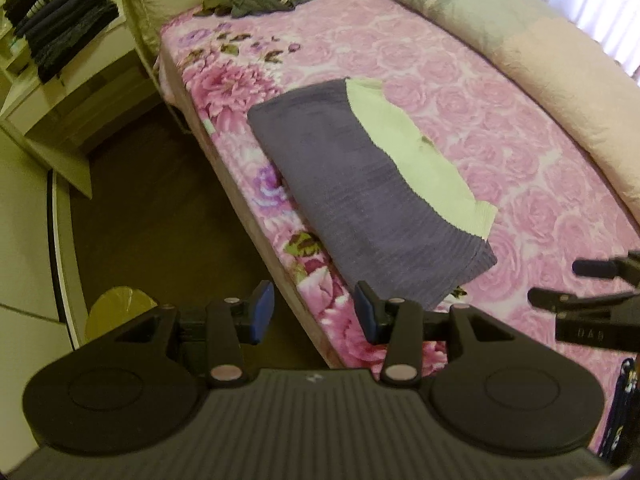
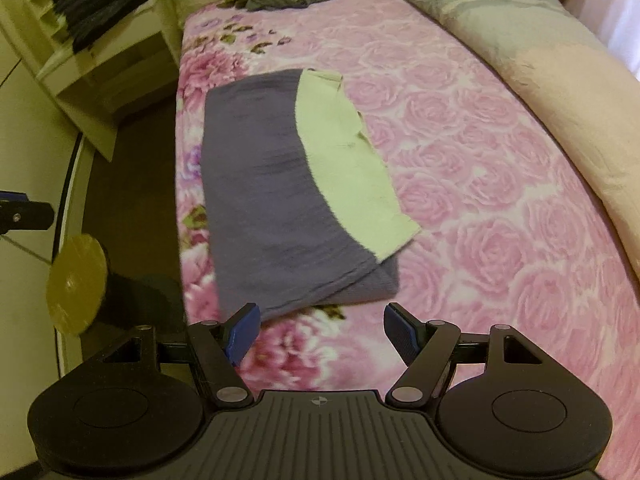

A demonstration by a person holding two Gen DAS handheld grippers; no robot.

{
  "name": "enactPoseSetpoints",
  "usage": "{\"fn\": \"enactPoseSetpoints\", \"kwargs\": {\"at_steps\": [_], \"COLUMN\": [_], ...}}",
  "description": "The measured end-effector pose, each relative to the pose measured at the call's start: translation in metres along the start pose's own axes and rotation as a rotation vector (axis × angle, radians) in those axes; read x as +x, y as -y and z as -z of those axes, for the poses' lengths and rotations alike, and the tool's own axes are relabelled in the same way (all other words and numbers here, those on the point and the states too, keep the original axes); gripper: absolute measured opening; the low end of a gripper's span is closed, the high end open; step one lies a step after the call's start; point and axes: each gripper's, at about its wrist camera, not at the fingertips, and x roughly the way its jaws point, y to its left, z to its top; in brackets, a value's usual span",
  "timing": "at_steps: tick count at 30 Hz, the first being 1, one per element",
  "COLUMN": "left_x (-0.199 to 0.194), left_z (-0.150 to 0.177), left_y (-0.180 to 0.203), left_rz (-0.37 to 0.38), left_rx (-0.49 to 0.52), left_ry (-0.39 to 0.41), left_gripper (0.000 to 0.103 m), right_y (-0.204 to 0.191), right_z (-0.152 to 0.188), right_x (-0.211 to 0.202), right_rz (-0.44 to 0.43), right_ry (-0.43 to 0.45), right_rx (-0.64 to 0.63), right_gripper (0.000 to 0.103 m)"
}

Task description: Fold clothes

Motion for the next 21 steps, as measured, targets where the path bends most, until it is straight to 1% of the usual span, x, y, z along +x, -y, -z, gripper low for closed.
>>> {"fn": "enactPoseSetpoints", "kwargs": {"at_steps": [3,8,9,12,15,17,19,21], "left_x": [0.020,0.061,0.069,0.098,0.130,0.146,0.162,0.178], "left_z": [0.003,0.006,0.008,0.020,0.044,0.065,0.086,0.103], "left_y": [0.016,0.030,0.031,0.028,0.014,0.003,-0.009,-0.025], "left_rz": [-0.014,0.022,0.041,0.120,0.214,0.279,0.335,0.379], "left_rx": [-0.008,-0.071,-0.098,-0.205,-0.357,-0.463,-0.574,-0.684], "left_ry": [-0.025,-0.051,-0.053,-0.060,-0.072,-0.071,-0.064,-0.053], "left_gripper": [0.041,0.041,0.041,0.041,0.041,0.040,0.039,0.035], "right_y": [0.026,0.060,0.066,0.087,0.113,0.132,0.154,0.177], "right_z": [-0.007,-0.013,-0.013,-0.011,-0.007,-0.001,0.006,0.014], "right_x": [0.012,0.040,0.047,0.070,0.092,0.104,0.119,0.134], "right_rz": [-0.025,-0.049,-0.058,-0.092,-0.145,-0.209,-0.300,-0.403], "right_ry": [0.005,0.006,0.004,-0.004,-0.015,-0.026,-0.042,-0.062], "right_rx": [-0.030,-0.066,-0.072,-0.080,-0.042,0.020,0.111,0.223], "right_gripper": [0.072,0.072,0.072,0.072,0.072,0.072,0.072,0.072]}}
